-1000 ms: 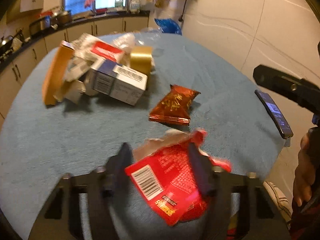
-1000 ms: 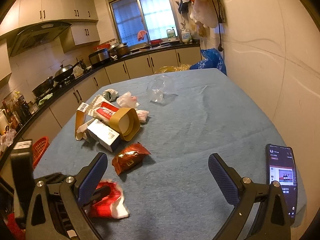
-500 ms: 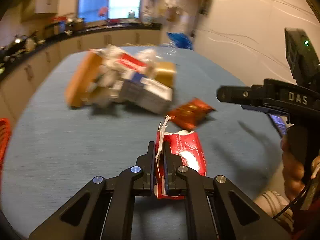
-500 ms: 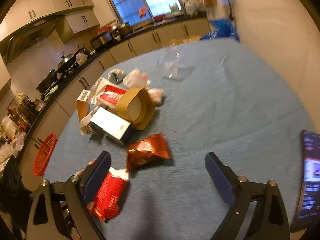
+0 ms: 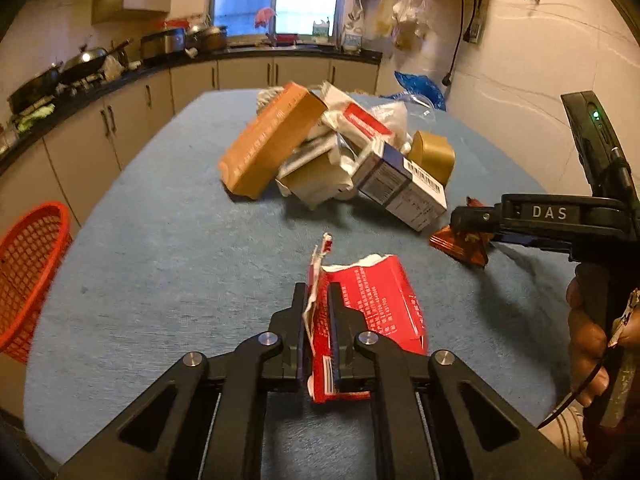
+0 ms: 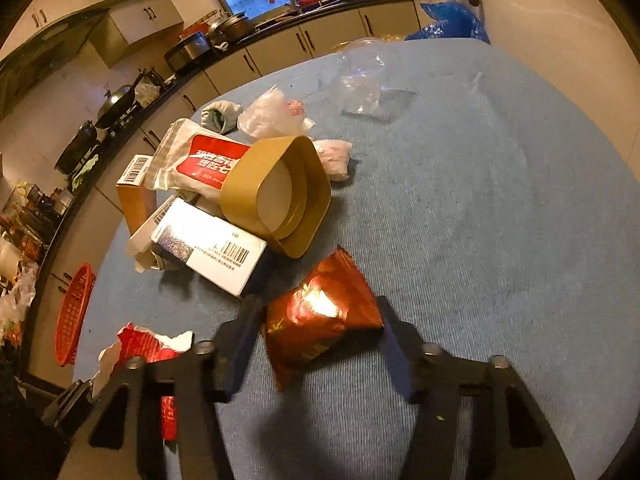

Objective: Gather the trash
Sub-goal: 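Grasp the red wrapper with the left gripper while the right grasps the foil packet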

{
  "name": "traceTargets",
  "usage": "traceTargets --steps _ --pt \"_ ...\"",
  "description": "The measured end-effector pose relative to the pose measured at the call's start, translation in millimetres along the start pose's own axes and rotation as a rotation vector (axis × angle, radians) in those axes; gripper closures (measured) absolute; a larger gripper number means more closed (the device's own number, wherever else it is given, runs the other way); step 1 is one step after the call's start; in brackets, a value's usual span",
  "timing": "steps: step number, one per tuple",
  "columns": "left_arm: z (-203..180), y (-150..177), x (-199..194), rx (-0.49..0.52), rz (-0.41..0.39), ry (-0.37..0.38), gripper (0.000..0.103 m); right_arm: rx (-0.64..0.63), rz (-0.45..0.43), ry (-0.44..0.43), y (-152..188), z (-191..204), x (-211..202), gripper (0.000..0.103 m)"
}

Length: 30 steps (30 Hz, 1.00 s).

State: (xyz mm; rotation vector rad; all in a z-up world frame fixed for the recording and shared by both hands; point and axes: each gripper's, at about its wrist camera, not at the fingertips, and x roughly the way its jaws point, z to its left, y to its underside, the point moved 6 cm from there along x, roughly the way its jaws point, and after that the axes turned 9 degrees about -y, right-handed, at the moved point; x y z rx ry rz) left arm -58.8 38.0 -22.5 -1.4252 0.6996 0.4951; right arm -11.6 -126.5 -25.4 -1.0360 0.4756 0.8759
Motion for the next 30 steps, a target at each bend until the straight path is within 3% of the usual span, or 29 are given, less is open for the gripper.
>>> traceTargets --steps 2,4,18,30 --pt "-0.7 3.4 4.1 -0.011 0.023 0.016 0.092 -0.018 -0.005 -0.002 -0.2 0.3 -0.2 0.054" --pt "-2.5 2.8 8.2 -0.018 0.026 0.021 0.092 -0.029 -0.013 -0.008 1.2 0.4 -2.4 0.056" --pt "-19.8 -13.8 -5.8 0.001 -0.062 0.007 0.099 -0.08 -0.129 -0.013 4.8 -5.6 -42.3 0.056" --pt "-30.1 -25.7 -24.4 0.022 -0.123 -0.025 0.099 -0.085 -0.167 -0.044 4.8 -15.2 -56.6 0.056"
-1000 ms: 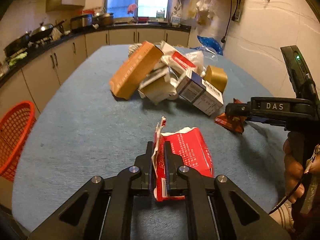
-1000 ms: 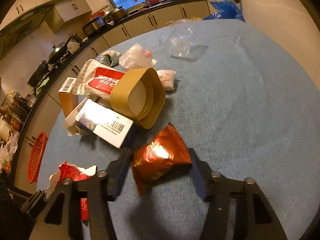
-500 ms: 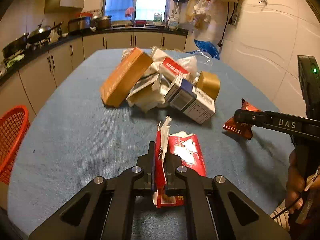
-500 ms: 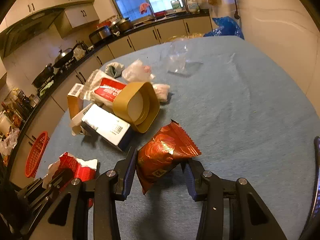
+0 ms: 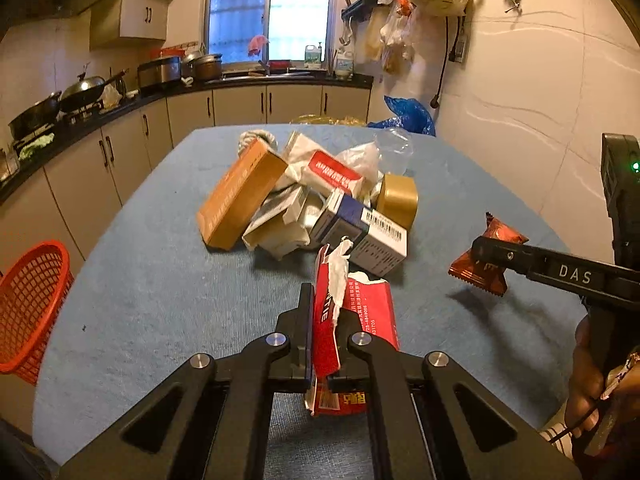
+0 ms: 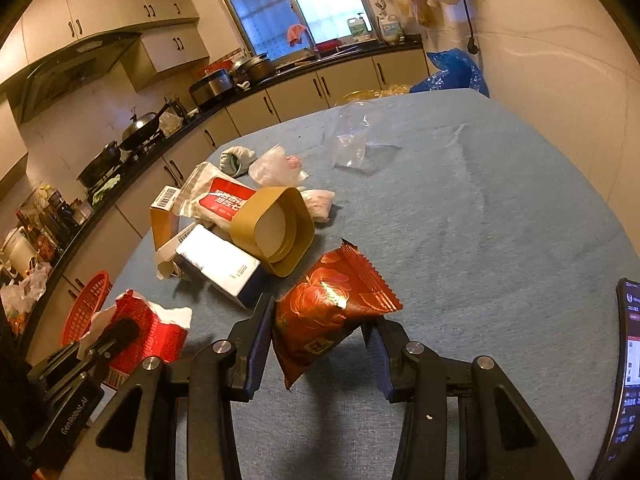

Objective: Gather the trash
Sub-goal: 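Grasp the red wrapper with the left gripper while the right grasps the foil packet, then carry the red wrapper and foil packet with both grippers toward the red basket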

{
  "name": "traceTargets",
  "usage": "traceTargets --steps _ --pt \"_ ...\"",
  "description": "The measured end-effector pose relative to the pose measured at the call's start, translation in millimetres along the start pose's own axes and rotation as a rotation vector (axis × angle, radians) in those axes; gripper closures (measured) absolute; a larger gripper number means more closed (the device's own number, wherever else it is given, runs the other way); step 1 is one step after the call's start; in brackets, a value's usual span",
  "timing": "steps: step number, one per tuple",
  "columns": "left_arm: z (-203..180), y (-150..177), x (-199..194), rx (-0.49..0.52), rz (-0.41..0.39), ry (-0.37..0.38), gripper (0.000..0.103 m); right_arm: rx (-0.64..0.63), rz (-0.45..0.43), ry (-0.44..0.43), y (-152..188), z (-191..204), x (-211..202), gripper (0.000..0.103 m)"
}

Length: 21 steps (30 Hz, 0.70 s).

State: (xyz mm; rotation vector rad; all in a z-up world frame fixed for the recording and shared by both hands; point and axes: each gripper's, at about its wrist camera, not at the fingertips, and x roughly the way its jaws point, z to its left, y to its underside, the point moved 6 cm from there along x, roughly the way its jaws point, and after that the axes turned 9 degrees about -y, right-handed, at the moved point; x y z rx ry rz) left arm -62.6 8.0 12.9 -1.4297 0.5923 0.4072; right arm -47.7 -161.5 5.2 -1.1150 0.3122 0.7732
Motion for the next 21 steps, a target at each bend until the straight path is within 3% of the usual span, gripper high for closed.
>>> traceTargets --steps 21 --pt "19.7 -11.3 -45.4 -0.042 -0.088 -0.008 0.099 -0.077 -0.032 -0.006 1.6 33.8 -32.7 0.056"
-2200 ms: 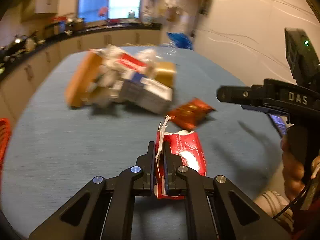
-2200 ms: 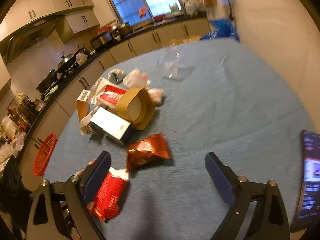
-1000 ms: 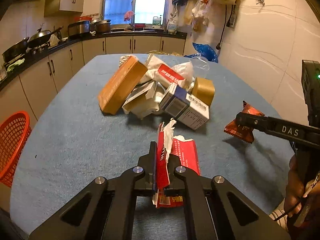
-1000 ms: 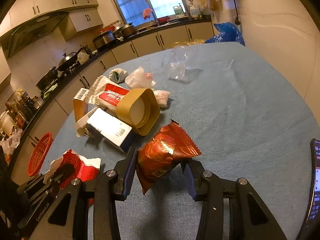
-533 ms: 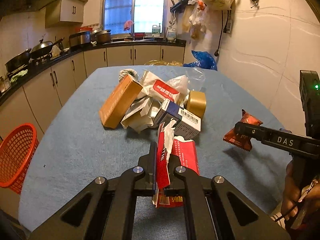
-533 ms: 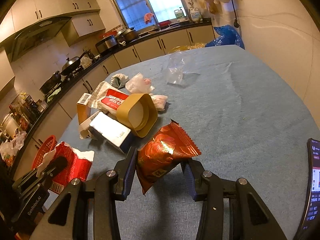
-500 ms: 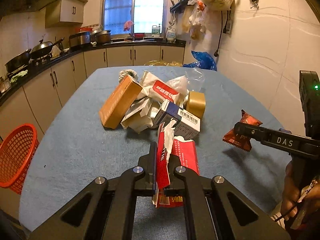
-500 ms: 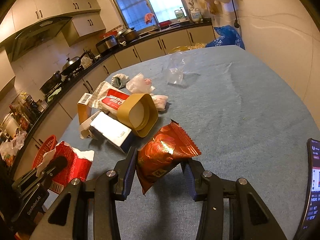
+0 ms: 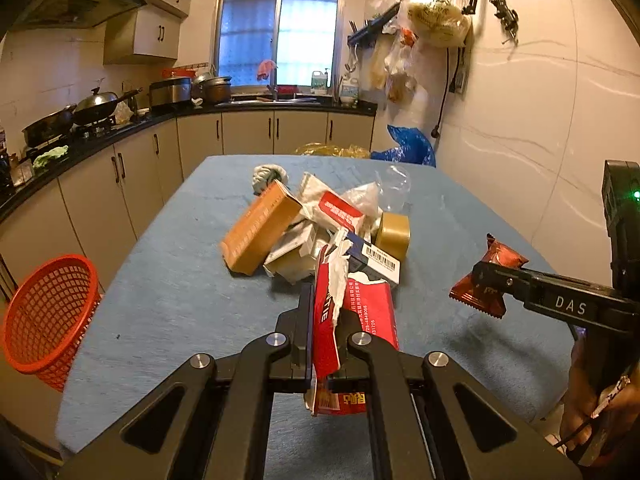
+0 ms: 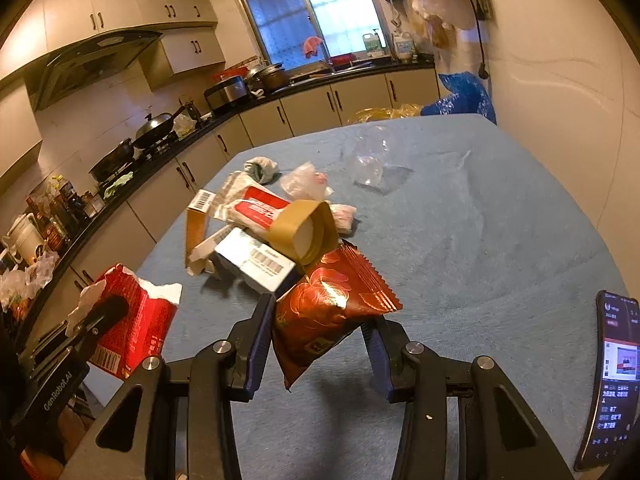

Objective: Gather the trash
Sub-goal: 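Carry the red wrapper and foil packet with both grippers toward the red basket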

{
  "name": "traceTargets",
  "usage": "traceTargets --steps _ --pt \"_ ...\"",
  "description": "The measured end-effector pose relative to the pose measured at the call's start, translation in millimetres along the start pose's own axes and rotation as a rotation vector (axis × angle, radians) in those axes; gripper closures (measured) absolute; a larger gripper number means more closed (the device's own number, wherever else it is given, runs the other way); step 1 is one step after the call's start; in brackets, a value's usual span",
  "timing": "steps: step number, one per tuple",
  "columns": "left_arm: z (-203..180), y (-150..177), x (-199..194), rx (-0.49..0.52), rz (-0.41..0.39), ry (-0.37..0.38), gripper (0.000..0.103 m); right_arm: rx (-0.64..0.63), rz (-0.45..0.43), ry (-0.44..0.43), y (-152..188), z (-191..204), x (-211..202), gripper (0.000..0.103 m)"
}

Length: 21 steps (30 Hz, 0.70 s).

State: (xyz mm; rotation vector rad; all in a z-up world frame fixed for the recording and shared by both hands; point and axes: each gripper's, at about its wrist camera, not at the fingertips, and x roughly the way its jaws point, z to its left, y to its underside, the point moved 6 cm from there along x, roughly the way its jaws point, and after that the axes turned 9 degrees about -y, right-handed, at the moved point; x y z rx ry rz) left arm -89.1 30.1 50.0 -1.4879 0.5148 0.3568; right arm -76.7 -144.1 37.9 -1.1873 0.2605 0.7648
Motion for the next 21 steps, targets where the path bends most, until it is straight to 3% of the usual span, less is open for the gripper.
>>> traceTargets --steps 21 --pt "46.3 -14.0 -18.5 -0.082 -0.049 -0.026 0.099 -0.092 0.038 -0.025 -7.9 45.8 12.9 0.056"
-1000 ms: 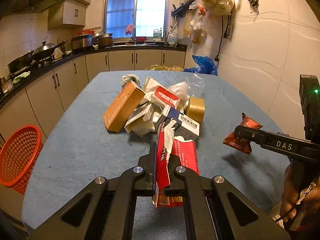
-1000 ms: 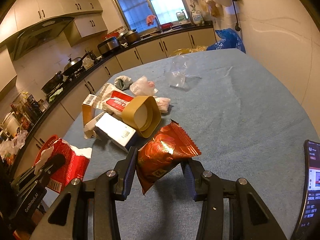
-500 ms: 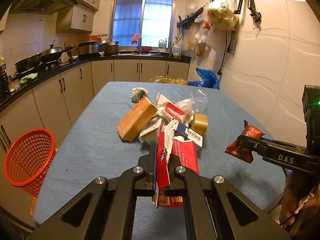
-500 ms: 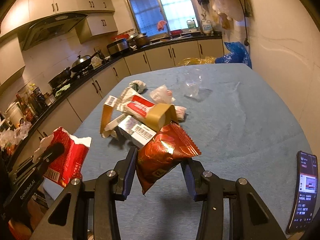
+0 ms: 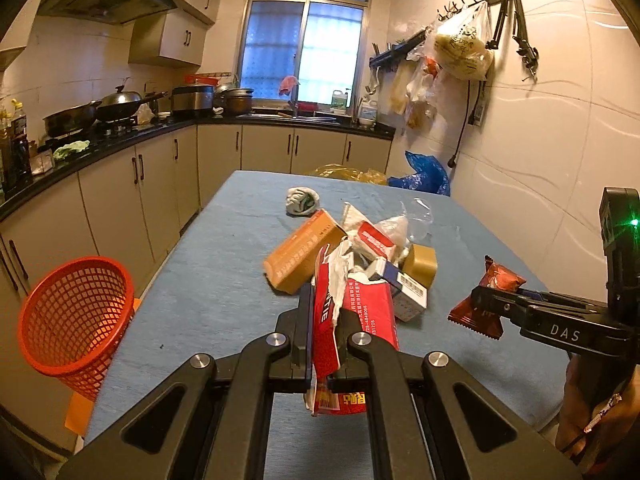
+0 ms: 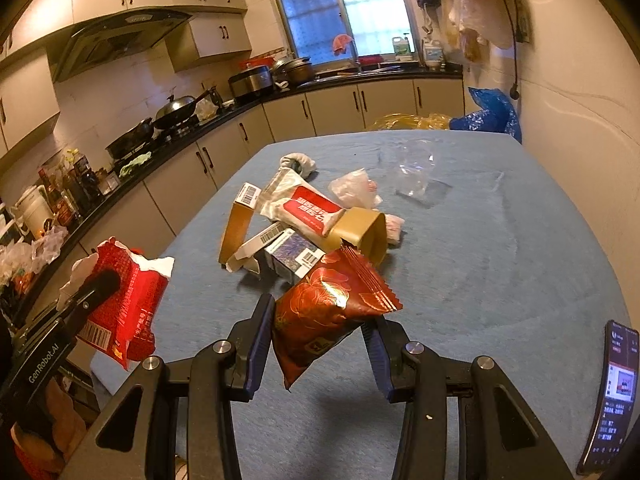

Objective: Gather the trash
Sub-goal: 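Carry the red wrapper and foil packet with both grippers toward the red basket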

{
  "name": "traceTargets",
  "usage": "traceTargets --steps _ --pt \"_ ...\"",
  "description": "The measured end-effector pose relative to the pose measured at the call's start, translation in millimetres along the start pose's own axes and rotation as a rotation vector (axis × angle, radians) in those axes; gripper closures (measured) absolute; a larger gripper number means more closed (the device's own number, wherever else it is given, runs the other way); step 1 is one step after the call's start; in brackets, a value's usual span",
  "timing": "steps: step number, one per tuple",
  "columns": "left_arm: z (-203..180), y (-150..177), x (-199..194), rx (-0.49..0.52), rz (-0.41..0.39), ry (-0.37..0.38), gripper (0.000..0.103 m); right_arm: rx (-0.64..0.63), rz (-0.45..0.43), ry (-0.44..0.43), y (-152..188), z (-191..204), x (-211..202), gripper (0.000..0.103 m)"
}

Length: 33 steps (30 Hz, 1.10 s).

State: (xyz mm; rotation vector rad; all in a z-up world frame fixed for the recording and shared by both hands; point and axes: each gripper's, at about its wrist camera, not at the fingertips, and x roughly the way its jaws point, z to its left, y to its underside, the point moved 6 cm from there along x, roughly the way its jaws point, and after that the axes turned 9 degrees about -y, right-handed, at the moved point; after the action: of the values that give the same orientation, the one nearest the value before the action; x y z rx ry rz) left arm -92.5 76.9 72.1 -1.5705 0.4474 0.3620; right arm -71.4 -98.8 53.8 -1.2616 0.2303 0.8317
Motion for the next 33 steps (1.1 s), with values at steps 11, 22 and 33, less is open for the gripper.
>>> traceTargets --steps 11,22,33 --pt "17.7 -7.4 2.2 -0.025 -0.013 -0.026 0.099 -0.018 0.03 -0.027 -4.7 11.0 20.7 0.056" --pt "68.4 -19.5 -2.4 -0.09 -0.044 -0.115 0.099 -0.072 0.049 -0.081 -16.9 43.8 36.3 0.056" --pt "153.9 -14.3 -2.1 -0.176 -0.01 -0.3 0.099 -0.209 0.106 -0.206 -23.8 119.6 70.8 0.056"
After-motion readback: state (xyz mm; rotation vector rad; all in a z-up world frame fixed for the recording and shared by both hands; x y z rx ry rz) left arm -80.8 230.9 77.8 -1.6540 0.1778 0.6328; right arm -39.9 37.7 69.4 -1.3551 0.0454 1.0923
